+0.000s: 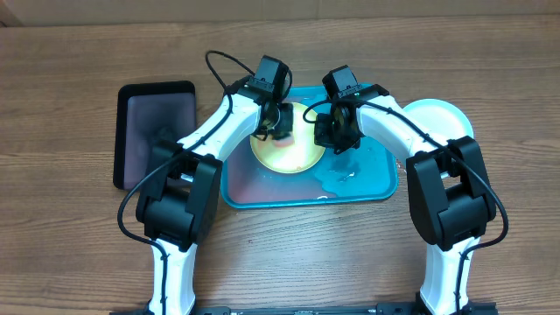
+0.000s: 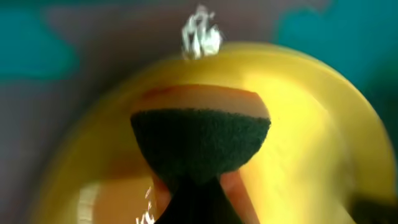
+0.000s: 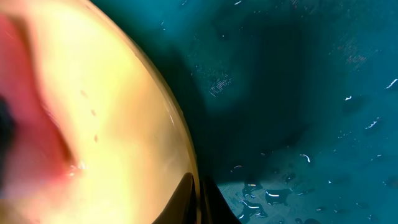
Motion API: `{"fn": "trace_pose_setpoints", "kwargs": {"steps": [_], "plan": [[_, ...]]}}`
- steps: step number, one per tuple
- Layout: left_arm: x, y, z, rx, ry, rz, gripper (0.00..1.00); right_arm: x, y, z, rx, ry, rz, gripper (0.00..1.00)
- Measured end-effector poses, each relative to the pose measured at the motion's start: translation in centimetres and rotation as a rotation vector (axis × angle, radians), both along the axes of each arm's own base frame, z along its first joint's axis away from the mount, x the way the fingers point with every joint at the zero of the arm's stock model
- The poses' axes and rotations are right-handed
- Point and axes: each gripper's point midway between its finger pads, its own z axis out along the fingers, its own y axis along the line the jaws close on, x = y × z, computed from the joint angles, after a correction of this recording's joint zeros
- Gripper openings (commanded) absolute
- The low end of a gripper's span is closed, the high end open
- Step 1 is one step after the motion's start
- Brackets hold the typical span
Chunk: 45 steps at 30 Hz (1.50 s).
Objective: Clean dirty plates on tray and stack at the side
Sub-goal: 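Scrub the yellow plate with the sponge while right gripper holds it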
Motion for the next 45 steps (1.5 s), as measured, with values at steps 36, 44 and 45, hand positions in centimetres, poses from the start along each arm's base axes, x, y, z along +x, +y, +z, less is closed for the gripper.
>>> {"fn": "trace_pose_setpoints", "kwargs": {"steps": [36,44,45], "plan": [[-2.7,-3.3,0.8,-0.153,0.053,-0.336,0.04,-0.8,1.1,0.0,0.018,0.017,0.037,0.04],[-2.3,2.7,-0.5,0.205,0.058,-0.170,0.04,-0.8,1.2,0.0,0.022,0.017,0.038,0.04],[-2.2,3.4,-0.4,0.247,0.054,-0.153,0.04,-0.8,1.2,0.0,0.022,0.017,0.037,0.04]]}}
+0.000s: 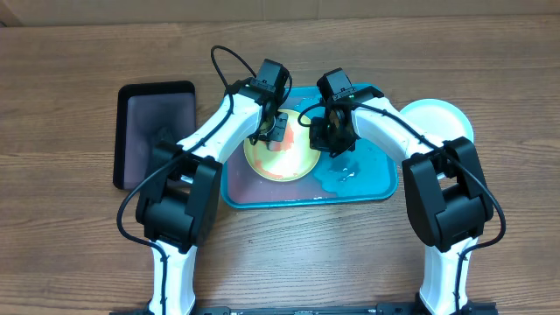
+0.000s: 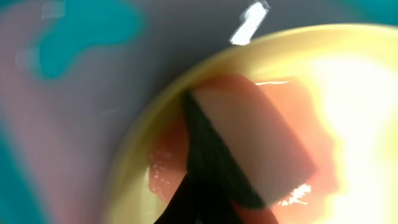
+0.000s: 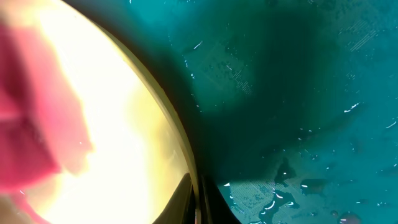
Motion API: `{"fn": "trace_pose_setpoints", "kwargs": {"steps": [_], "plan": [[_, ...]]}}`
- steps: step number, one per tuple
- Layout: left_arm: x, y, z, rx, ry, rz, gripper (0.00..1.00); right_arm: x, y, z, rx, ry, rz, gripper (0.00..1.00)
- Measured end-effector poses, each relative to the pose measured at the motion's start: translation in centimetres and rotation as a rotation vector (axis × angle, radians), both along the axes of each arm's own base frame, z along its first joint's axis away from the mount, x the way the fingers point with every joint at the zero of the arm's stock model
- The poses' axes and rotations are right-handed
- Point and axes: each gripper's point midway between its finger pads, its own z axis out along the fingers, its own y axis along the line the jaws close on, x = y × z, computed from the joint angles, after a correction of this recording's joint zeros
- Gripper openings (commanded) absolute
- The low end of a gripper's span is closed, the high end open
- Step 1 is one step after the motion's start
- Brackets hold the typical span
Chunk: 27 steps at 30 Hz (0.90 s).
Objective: Clean dirty plates on tray and stack at the side
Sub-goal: 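Scrub the yellow plate with the sponge while right gripper holds it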
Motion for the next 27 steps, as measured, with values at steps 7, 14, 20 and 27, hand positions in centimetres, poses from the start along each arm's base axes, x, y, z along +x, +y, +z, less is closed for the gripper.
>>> {"fn": "trace_pose_setpoints", "kwargs": {"steps": [7,14,20,27], "plan": [[-0.8,3.4,1.3,0.191,0.017,0.061,0.04,0.1,0.2,0.1,0.007,-0.007,0.003,0.04],[-2.4,2.3,2.7,0.115,0.126,0.026,0.04,0.1,0.2,0.0,0.006,-0.004,0.000,0.04],[-3.4,0.4,2.2,-0.001,0.185,-0.001,0.04,0.1,0.2,0.0,0.005,-0.004,0.000,0.04],[-3.0,0.7,-0.7,-0.011,0.124,0.064,0.04,0.1,0.2,0.0,0.005,-0.004,0.000,0.04]]}}
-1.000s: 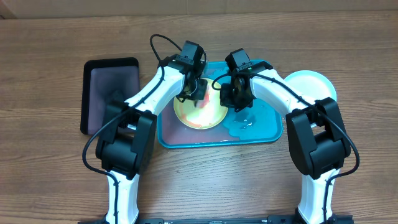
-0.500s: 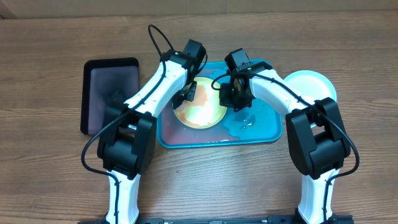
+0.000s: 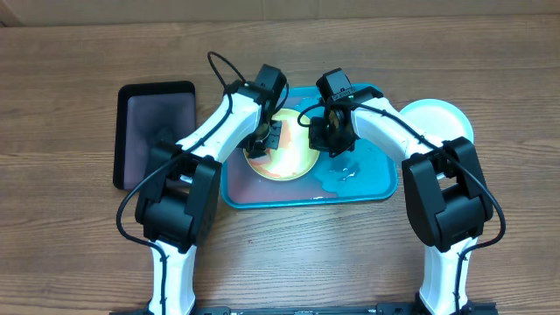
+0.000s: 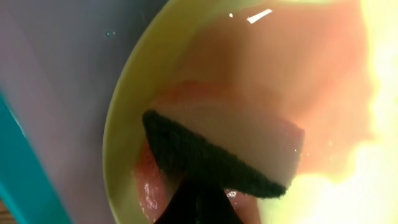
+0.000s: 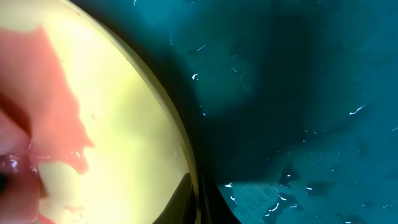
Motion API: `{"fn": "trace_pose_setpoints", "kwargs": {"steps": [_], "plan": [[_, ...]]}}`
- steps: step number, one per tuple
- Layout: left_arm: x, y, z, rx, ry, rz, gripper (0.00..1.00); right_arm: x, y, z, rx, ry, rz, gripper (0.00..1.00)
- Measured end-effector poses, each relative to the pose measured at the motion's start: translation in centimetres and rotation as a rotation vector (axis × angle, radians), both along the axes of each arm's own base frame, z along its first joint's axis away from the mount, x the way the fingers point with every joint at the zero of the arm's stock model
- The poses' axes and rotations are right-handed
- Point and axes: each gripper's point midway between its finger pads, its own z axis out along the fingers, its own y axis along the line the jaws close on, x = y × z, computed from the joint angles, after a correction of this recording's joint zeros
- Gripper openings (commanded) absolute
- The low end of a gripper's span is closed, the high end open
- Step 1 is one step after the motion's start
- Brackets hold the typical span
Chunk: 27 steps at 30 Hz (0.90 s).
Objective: Clean dirty plates on tray and stack at the side
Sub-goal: 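Scrub the yellow plate with the sponge while right gripper holds it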
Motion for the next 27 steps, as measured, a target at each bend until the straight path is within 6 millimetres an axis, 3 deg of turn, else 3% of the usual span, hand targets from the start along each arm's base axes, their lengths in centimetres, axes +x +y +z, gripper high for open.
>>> {"fn": "trace_pose_setpoints", "kwargs": {"steps": [6,14,17,21,24,27], "plan": [[-0.5,-1.1,0.0,-0.067,0.011,0.011,0.04,0.0,-0.2,-0.1,-0.010,0.001,-0.003,0.04],[-1.6,-8.0,0.8,-0.440,0.091,-0.043,0.04,0.1,-0.8,-0.1,-0.015,0.003,-0.014,0.04],[-1.8,-9.2,1.0,-0.498,0.109,-0.029,0.04,0.2,-0.8,-0.1,-0.016,0.002,-0.014,0.04],[-1.8,-9.2,1.0,-0.508,0.118,0.006,0.04,0.2,-0.8,-0.1,-0.015,0.003,-0.014,0.04],[-1.8,-8.2,1.5,-0.489,0.152,0.051,0.04,0.2,-0.7,-0.1,-0.015,0.002,-0.013,0.04],[-0.7,-6.3,3.2,-0.438,0.171,0.109,0.04,0.1,-0.7,-0.1,-0.012,0.003,-0.013,0.04]]}}
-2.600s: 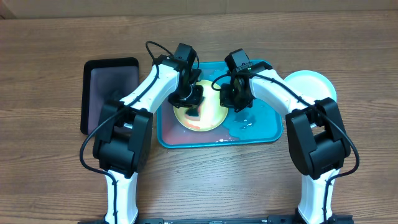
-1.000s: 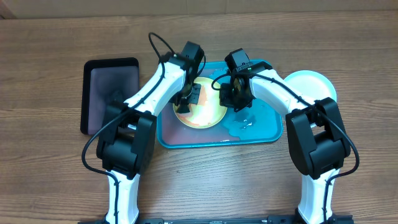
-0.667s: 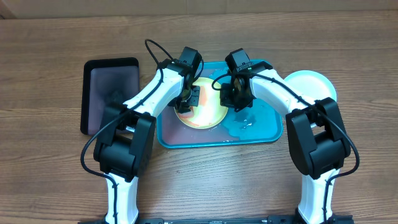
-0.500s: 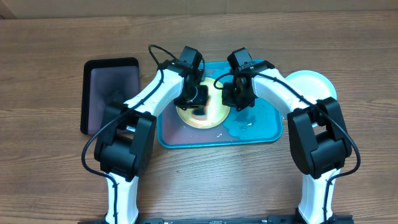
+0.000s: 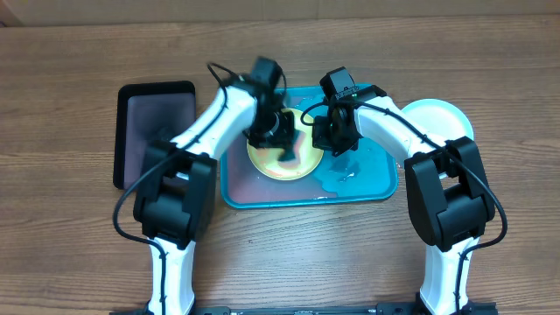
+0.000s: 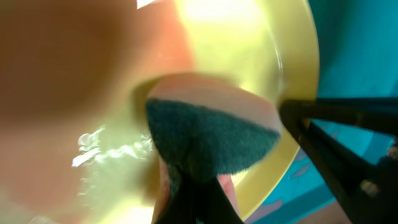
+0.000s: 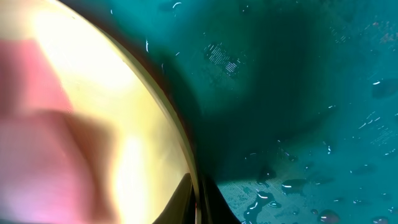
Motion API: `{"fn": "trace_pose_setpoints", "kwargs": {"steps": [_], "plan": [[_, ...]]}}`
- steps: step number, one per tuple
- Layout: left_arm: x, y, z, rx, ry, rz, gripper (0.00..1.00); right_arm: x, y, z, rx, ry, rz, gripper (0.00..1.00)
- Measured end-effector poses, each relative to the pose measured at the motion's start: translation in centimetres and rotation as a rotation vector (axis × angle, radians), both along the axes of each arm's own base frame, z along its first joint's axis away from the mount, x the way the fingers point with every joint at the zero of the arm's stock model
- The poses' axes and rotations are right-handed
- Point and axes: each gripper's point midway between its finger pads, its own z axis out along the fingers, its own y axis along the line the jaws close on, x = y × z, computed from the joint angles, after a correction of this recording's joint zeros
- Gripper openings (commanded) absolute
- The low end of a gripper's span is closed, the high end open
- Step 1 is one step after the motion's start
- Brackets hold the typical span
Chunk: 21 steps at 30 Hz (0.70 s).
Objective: Clean dirty plates on tray and stack at the side
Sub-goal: 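Scrub the yellow plate with the sponge while right gripper holds it, then tilt the yellow plate up with right gripper and lift it off the tray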
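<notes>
A yellow plate point(image 5: 282, 162) smeared with pink lies on the teal tray point(image 5: 367, 188). My left gripper point(image 5: 282, 133) is shut on a sponge point(image 6: 211, 134), dark green scouring side with a pale back, pressed onto the plate point(image 6: 273, 68) near its right rim. My right gripper point(image 5: 325, 138) is shut on the plate's right edge, one finger on each side of the rim point(image 7: 198, 199). The right wrist view shows the plate point(image 7: 124, 106), pink liquid on it, and the wet tray point(image 7: 298, 93). Right fingers point(image 6: 336, 149) show at the edge of the left wrist view.
A pale plate point(image 5: 437, 118) lies on the table right of the tray, partly under the right arm. A black tray point(image 5: 153, 131) sits at the left. Water is pooled on the teal tray's right half point(image 5: 346, 179). Wooden table point(image 5: 87, 245) all round.
My left gripper, still holding the sponge, has gone from the plate's left side to its right-middle, close to the right gripper. The right gripper still pinches the rim.
The sponge was pressed on the plate's upper middle, then at its upper-left rim, then on its left side, and now near its right rim. Pink smear is spread over the plate. My right gripper has held the plate's right rim throughout.
</notes>
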Motion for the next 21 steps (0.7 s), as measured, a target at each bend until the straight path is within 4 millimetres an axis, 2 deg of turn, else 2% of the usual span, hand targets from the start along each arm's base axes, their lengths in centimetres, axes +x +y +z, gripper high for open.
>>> {"fn": "trace_pose_setpoints", "kwargs": {"steps": [6,8,13,15,21], "plan": [[5.0,5.4,6.5,0.130,-0.119,0.116,0.04,-0.1,0.1,0.0,0.009,0.004,0.001,0.04],[6.2,7.0,8.0,0.167,-0.165,0.148,0.04,-0.2,0.1,0.0,0.009,0.008,0.001,0.04],[6.4,8.6,7.8,0.250,-0.177,0.162,0.04,-0.7,-0.6,0.7,-0.021,0.017,-0.004,0.04],[6.3,9.0,7.3,0.281,-0.178,0.161,0.04,-0.8,-1.5,2.0,-0.063,-0.014,-0.012,0.04],[6.4,9.5,5.9,0.314,-0.183,0.165,0.04,-0.2,-5.5,9.4,-0.239,-0.211,-0.067,0.04]]}}
